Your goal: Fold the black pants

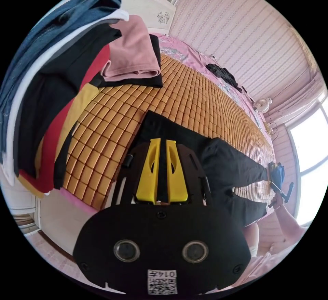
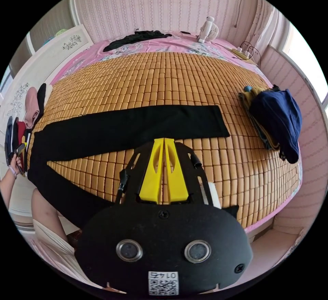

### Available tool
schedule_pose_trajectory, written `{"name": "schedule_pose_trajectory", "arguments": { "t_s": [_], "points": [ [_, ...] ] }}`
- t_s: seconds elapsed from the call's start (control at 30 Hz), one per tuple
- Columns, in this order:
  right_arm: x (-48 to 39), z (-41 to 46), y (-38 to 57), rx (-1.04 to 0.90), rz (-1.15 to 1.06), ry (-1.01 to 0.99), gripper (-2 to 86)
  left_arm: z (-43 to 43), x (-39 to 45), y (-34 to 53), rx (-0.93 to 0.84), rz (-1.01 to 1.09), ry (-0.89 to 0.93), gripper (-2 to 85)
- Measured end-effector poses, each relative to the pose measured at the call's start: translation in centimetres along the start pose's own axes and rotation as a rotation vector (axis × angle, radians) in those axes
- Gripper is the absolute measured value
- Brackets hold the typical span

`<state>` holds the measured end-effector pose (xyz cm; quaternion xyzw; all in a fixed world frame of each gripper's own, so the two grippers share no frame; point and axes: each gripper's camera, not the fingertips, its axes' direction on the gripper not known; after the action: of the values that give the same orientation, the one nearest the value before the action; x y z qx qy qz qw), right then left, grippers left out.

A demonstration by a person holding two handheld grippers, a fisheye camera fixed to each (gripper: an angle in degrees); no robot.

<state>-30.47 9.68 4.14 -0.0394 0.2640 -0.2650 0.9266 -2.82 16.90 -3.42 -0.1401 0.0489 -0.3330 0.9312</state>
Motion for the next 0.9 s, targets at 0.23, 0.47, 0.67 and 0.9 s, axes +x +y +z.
{"name": "schedule_pose_trajectory", "arguments": {
  "t_s": [0.23, 0.47, 0.67, 0.9],
  "points": [
    [-2.0, 4.6, -3.3, -0.009, 0.020, 0.036, -0.4, 5.1, 1.7, -2.4, -0.097, 0.011, -0.211, -0.9],
    [-1.2, 3.6, -3.2, -0.026, 0.039, 0.033, -0.5, 5.0, 1.4, -2.4, -0.113, 0.029, -0.233, -1.0],
    [-0.3, -8.0, 4.4, 0.218, 0.011, 0.044, -0.8, -0.2, -1.6, 2.0, 0.087, -0.150, 0.017, -1.0],
    [3.4, -19.6, 23.2, 0.370, 0.208, 0.269, -0.8, -6.7, -4.0, 13.0, 0.072, -0.106, 0.075, -0.9]
  ]
}}
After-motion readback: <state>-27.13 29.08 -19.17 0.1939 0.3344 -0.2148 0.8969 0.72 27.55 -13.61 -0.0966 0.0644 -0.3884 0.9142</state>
